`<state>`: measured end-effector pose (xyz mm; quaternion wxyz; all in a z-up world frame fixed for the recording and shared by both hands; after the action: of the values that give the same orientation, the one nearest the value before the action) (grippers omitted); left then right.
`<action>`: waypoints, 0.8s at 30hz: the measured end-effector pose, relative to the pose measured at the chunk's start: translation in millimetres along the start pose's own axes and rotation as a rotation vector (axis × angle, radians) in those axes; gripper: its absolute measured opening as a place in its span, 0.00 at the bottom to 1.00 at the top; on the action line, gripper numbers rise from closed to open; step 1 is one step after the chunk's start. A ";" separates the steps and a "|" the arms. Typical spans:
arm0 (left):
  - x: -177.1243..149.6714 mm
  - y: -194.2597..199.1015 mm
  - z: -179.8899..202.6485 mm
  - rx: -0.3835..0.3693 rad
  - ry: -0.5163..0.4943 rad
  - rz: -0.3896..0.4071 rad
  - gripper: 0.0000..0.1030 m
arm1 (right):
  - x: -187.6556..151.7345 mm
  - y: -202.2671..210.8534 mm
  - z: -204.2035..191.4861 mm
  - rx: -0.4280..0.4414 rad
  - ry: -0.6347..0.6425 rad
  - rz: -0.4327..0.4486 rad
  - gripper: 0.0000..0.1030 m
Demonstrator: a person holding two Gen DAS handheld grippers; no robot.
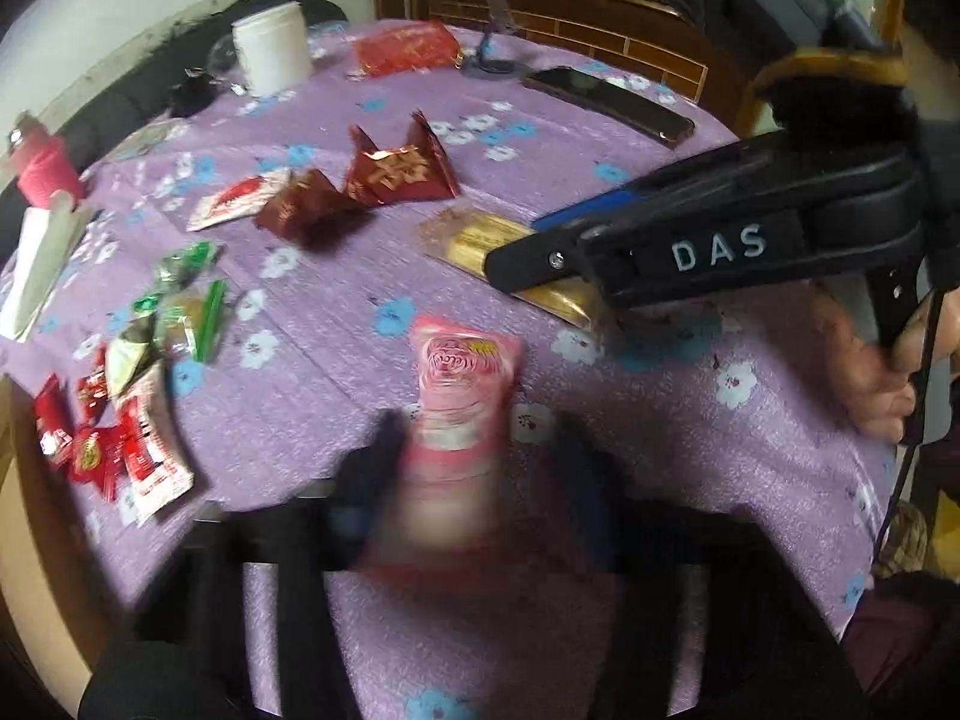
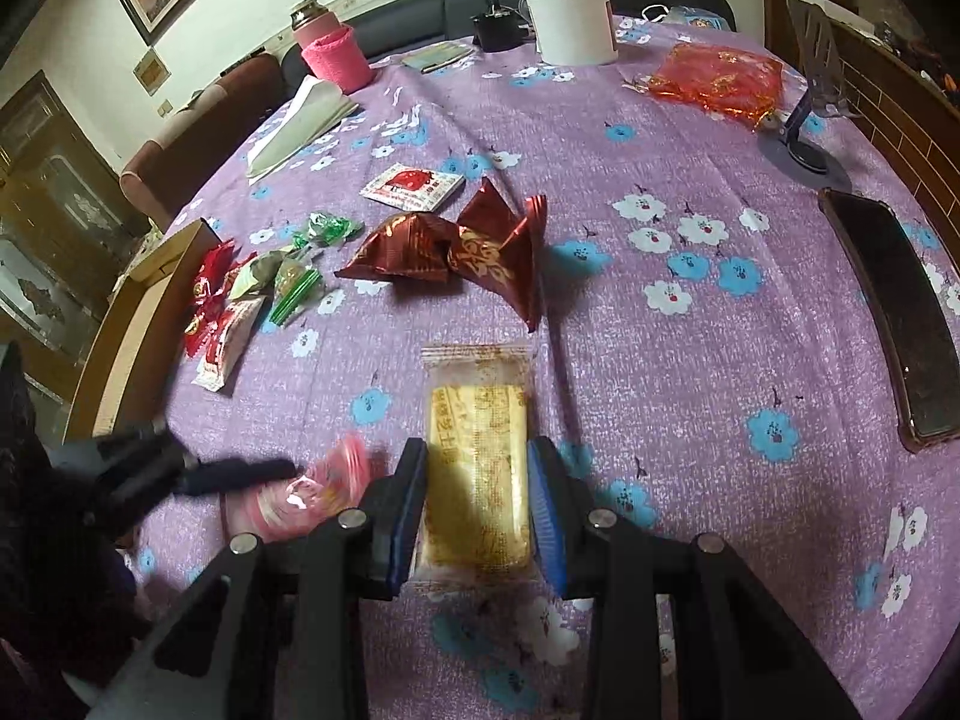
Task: Organize snacks
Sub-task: 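Grasp the pink cartoon snack bar with the left tool, then drop the pink bar into the tray with left tool while right drops gold pastry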
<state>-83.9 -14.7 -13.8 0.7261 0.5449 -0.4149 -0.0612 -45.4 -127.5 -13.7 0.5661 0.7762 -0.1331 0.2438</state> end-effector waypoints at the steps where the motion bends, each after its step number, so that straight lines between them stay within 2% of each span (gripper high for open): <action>1: -0.2 1.3 -1.6 -0.002 0.021 0.000 0.23 | 0.0 -0.3 0.5 0.002 -0.002 0.005 0.36; 4: -3.6 3.3 -6.9 0.011 0.083 0.012 0.23 | -1.4 0.2 0.2 -0.001 -0.001 0.020 0.35; 8: -5.8 12.4 -16.0 -0.012 0.185 0.047 0.23 | -5.3 7.2 -0.6 0.011 -0.016 0.044 0.35; 11: -10.5 32.0 -25.5 -0.071 0.277 0.097 0.23 | -5.9 16.8 -3.6 0.022 -0.021 0.066 0.35; 16: -26.8 72.2 -47.8 -0.098 0.415 0.185 0.23 | -2.5 26.5 -21.2 0.047 0.003 0.079 0.35; 19: -45.3 96.8 -73.4 -0.054 0.511 0.233 0.23 | 0.3 27.9 -39.0 0.090 0.018 0.081 0.35; 24: -86.0 132.7 -128.1 0.087 0.683 0.283 0.23 | 6.3 23.0 -81.2 0.185 0.056 0.065 0.35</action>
<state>-102.1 179.6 43.9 0.8003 0.5014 -0.2220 0.2427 -69.6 -57.9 27.9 0.4872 0.8132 -0.1193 0.2951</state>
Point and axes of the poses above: each gripper's, at about its wrist camera, not at the fingertips, and y roughly against the way its jaws point, z to its right, x to its top, the point moved 3 cm from there along -y, roughly the way its jaws point, and after that the axes turned 6 degrees about y, right-handed, at the moved point
